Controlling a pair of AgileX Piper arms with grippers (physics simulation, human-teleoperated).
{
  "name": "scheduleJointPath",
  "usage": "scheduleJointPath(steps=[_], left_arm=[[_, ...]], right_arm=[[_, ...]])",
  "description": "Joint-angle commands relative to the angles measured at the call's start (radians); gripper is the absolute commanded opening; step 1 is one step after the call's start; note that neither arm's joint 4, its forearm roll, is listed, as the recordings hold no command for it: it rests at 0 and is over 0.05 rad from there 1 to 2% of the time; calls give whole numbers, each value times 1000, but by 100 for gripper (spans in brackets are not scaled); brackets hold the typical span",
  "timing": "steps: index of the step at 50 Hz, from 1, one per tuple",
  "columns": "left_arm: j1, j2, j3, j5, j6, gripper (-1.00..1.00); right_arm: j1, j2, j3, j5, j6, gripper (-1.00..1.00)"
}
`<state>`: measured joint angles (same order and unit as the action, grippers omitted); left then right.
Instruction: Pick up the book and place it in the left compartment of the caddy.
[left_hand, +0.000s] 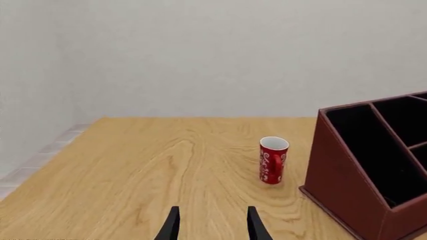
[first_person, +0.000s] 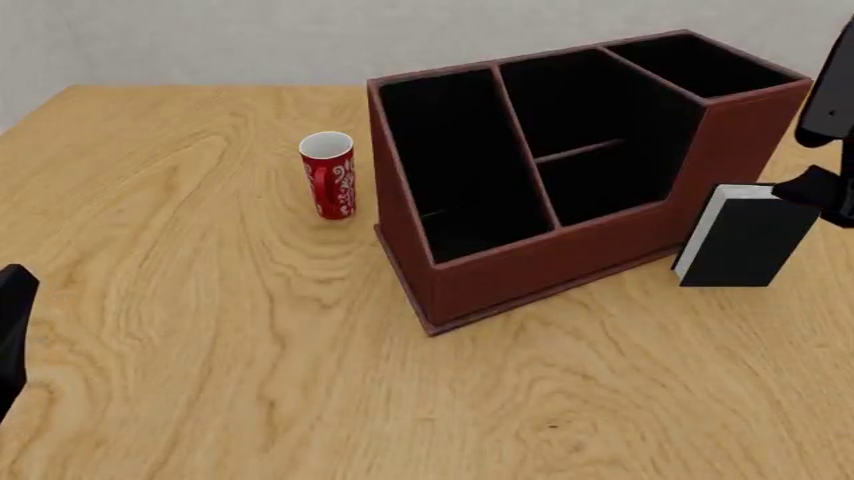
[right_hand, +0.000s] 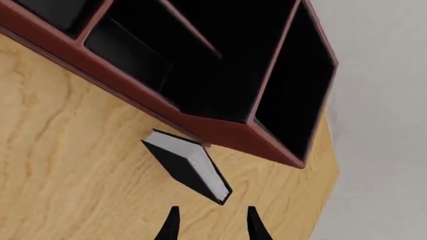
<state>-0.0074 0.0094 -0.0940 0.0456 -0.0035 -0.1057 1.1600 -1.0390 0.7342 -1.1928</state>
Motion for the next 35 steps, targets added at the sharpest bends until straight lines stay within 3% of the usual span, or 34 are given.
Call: scheduleJointPath(steps=[1, 35], left_arm=[[10, 14, 9, -19, -1, 100], [27, 43, 36, -61, -5, 100]], right_arm=[[-20, 66, -34, -5, -34, 100], [-78, 205, -31, -72, -120, 100]])
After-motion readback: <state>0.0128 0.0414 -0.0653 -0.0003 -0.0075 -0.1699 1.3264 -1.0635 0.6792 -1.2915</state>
